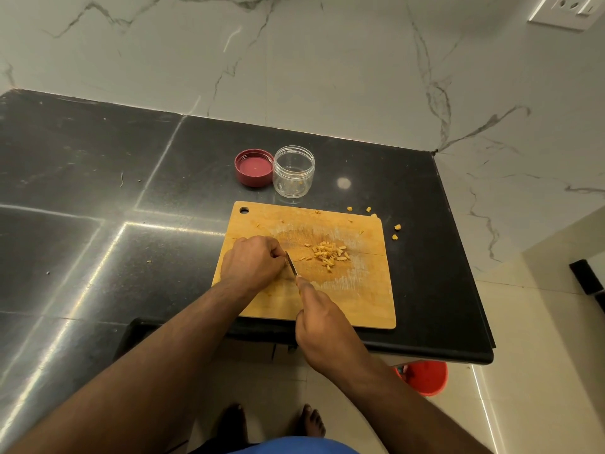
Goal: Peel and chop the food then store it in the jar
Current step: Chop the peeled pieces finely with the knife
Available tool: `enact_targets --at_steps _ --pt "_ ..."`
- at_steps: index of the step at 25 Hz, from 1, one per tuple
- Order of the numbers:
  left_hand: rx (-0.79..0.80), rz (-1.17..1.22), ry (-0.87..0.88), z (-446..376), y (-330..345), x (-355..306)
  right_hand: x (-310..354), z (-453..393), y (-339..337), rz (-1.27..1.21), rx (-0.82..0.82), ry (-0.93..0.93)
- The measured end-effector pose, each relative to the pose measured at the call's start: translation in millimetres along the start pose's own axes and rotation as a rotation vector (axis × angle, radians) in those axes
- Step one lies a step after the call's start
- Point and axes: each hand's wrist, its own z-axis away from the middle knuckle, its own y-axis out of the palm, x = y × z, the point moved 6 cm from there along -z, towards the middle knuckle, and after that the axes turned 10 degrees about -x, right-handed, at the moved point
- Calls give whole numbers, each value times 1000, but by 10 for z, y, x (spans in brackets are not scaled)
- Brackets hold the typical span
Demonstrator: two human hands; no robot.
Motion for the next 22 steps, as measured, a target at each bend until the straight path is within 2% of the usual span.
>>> enact_targets --at_steps 7,12,15,22 --pt "-22 1 -5 20 -14 10 -6 229 -25 -28 -14 7" --pt "-8 0 2 33 -12 30 -121 304 -149 6 -89 -9" --pt "-13 -15 16 36 -18 45 -93 231 -124 -57 -66 -4" --pt "-29 -20 -3 54 -27 26 -4 51 10 -8 -16 0"
